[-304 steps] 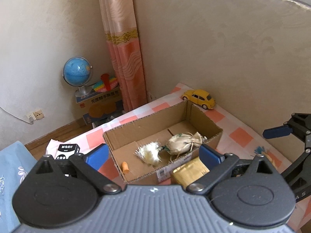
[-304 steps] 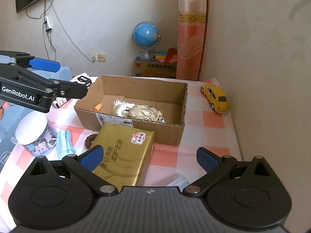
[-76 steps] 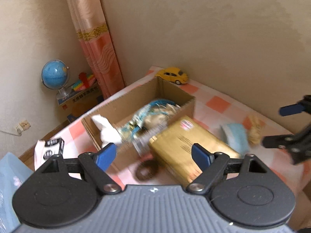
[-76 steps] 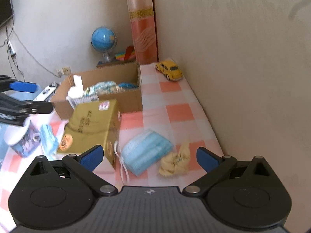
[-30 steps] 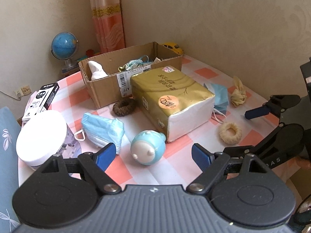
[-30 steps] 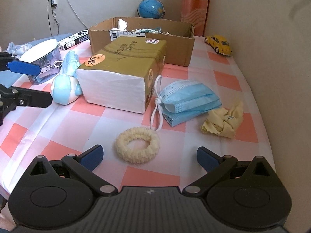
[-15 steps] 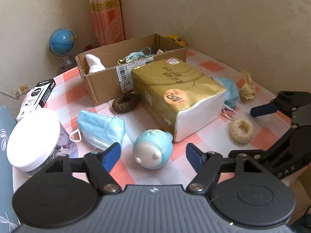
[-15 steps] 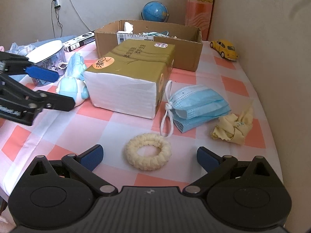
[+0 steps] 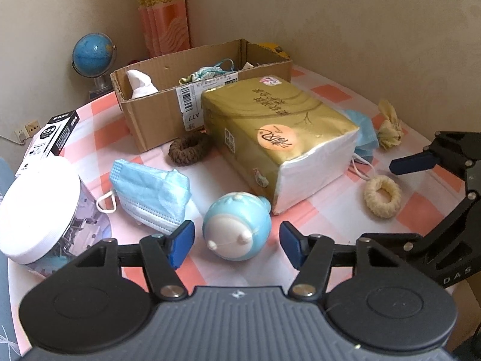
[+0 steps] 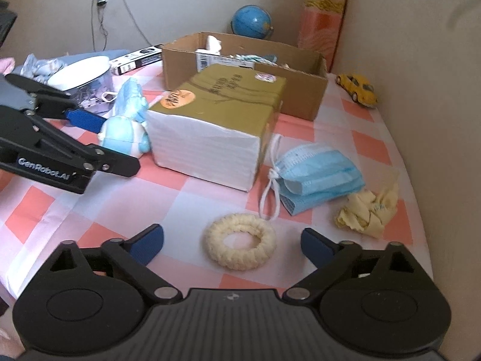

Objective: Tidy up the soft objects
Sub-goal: 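Grasp the blue-white ceramic figurine with the left tool while the right tool grasps the cream fuzzy ring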

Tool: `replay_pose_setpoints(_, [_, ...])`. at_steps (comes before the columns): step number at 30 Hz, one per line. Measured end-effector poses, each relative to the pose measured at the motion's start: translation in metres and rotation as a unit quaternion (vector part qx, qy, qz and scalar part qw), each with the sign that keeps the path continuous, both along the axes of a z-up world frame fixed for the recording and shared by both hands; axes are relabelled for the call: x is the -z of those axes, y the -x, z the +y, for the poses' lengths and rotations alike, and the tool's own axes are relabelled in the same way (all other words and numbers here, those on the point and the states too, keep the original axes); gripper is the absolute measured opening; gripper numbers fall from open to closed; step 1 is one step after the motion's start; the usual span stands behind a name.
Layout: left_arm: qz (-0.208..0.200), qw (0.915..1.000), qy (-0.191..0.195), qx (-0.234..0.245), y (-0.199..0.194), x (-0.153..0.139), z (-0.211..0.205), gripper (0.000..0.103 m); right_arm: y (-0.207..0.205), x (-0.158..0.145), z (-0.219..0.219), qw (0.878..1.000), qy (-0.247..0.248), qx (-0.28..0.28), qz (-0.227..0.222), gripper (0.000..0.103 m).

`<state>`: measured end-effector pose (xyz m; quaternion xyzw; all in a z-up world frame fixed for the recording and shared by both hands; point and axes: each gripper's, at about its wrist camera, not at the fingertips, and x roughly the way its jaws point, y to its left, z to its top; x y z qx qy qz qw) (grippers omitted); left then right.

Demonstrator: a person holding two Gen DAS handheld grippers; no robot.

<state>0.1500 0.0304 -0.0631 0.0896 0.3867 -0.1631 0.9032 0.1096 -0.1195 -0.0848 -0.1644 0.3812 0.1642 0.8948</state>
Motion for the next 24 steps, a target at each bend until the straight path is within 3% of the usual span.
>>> replay_pose_setpoints(2, [-0.002,1.0000,-0.002,0.003,0.000,0.000,0.000,0.062,0.002,-0.002,0.001,1.000,0.002,-0.007,0.002,0.084])
replay_pose_setpoints(10, [-0.002,0.9998,0.004,0.018,-0.003,-0.003,0.000,0.062,-0.001,-0.006,-0.005,1.000,-0.003,0.005,0.011,0.073])
replay_pose_setpoints(17, [-0.001,0.9997,0.001,0.026,-0.006,-0.003,0.000,0.062,-0.004,-0.007,-0.006,1.000,-0.010,0.016,0.015,0.052])
replay_pose_setpoints(21, [0.005,0.9996,0.002,0.028,-0.008,-0.001,0.000,0.049,-0.002,-0.008,-0.006,1.000,-0.007,0.025,0.014,0.048])
replay_pose_setpoints(24, [0.010,0.9996,0.003,0.024,-0.008,-0.001,0.001,0.046,-0.001,-0.009,-0.007,0.999,-0.007,0.030,0.016,0.046])
